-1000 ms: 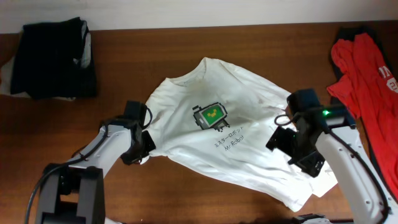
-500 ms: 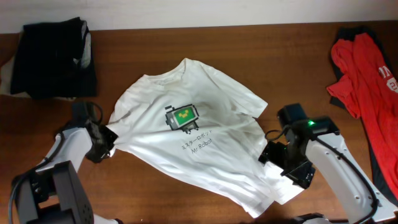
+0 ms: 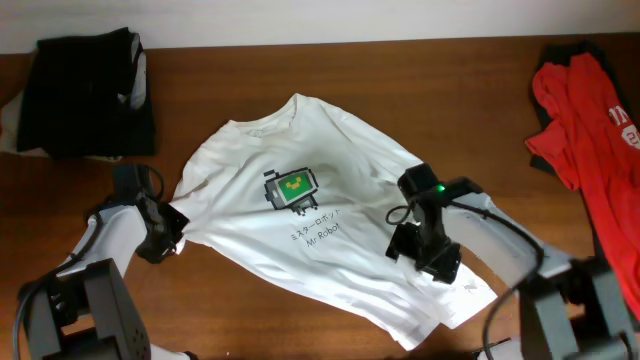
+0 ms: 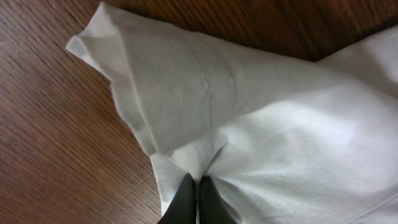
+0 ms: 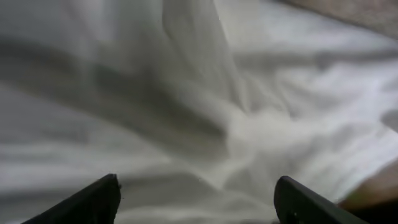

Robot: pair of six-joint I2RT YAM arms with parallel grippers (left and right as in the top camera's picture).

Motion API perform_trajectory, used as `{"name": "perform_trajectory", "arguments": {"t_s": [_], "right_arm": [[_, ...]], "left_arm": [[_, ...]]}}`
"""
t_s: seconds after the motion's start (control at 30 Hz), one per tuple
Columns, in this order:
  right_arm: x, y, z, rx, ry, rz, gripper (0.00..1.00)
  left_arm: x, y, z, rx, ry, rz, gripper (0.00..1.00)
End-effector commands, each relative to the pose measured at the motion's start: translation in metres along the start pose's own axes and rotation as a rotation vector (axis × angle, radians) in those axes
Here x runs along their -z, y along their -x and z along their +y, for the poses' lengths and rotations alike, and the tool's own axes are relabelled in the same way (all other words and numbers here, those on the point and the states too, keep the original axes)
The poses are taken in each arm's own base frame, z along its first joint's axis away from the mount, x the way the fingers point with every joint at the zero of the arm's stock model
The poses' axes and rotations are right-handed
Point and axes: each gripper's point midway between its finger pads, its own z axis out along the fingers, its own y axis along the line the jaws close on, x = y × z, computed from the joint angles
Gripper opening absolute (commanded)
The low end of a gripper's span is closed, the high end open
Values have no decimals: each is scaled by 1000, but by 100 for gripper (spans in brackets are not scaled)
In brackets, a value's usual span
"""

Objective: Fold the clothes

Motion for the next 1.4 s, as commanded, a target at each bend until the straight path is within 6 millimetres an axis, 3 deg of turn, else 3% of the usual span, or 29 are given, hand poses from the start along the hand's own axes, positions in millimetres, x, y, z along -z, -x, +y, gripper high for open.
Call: {"name": "perform_trajectory", "arguments": {"t_s": [0.0, 0.13, 0.17, 0.33, 0.37, 0.53, 0.67, 0.77, 0.83, 0.97, 1.07, 1.1, 1.13, 1.17, 1.27, 1.37], "right_arm": [[-18, 12, -15, -97, -44, 53, 84], [-25, 24, -26, -155, -44, 74, 83], [-25, 27, -25, -149, -36, 67, 75], [-26, 35, -18, -146, -7, 36, 7], [-26, 37, -17, -145, 0, 27, 4], [-25, 54, -6, -139, 48, -37, 4], [-14, 97, -11, -218, 121, -140, 4], [29, 157, -19, -257, 216, -274, 4], [57, 182, -20, -263, 255, -345, 4], [130, 243, 0, -246, 351, -538, 4], [154, 281, 16, -219, 350, -566, 4], [159, 291, 20, -180, 327, -555, 10], [165, 297, 23, -129, 303, -546, 40], [174, 300, 25, -63, 270, -530, 99], [200, 280, 14, -60, 234, -475, 99], [217, 235, -3, -97, 188, -353, 99]], "left_arm": [[-4, -5, 4, 13, 13, 22, 1], [-4, -5, 4, 13, 13, 22, 1], [-4, -5, 4, 13, 13, 22, 1], [-4, -6, 4, 13, 12, 23, 1], [-4, -6, 4, 13, 10, 26, 1], [-4, -8, 1, 13, -6, 38, 1], [-3, -17, -11, 15, -77, 90, 1], [-1, -26, -24, 13, -149, 144, 1], [1, -31, -34, 6, -196, 166, 1], [6, -40, -72, -57, -303, 155, 1], [11, -55, -105, -153, -360, 125, 1], [13, -64, -119, -202, -384, 117, 1], [15, -70, -129, -236, -402, 107, 1], [17, -78, -140, -286, -411, 77, 1], [16, -83, -148, -334, -378, 14, 1], [15, -83, -148, -320, -357, -11, 1]]}}
